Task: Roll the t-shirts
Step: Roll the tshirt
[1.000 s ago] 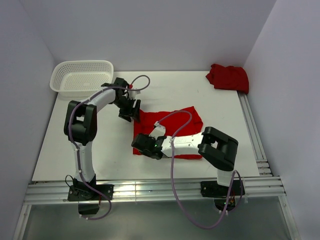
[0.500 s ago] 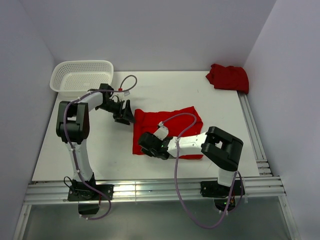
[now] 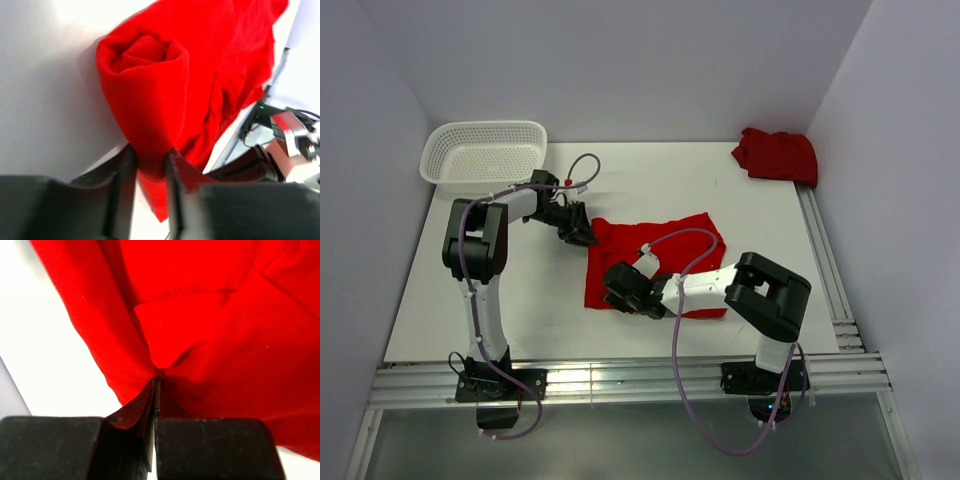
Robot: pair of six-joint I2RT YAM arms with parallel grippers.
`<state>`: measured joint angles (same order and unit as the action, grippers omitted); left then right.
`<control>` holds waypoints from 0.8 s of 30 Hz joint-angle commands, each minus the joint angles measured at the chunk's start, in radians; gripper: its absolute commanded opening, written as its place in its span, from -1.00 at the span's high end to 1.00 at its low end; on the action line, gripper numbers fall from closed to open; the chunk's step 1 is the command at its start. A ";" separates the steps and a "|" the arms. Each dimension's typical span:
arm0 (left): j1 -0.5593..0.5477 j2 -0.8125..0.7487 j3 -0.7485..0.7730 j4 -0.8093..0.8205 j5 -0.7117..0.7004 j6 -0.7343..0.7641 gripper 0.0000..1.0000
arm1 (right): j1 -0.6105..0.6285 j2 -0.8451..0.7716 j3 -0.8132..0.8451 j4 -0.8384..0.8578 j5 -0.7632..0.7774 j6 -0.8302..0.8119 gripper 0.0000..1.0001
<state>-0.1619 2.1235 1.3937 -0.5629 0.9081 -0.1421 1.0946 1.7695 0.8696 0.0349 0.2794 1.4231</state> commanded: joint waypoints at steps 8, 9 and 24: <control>-0.117 -0.028 0.142 -0.158 -0.356 -0.002 0.99 | -0.001 0.016 0.055 -0.202 0.035 -0.055 0.74; -0.126 -0.037 0.146 -0.172 -0.388 0.010 0.99 | 0.002 0.015 0.090 -0.232 0.062 -0.058 0.63; -0.195 -0.048 0.205 -0.319 -0.635 0.030 0.99 | 0.057 0.106 0.596 -0.730 0.351 -0.193 -0.03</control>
<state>-0.3515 2.1021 1.5730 -0.8120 0.3691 -0.1322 1.1511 1.8183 1.3548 -0.5728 0.5159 1.2961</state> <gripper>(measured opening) 0.059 0.516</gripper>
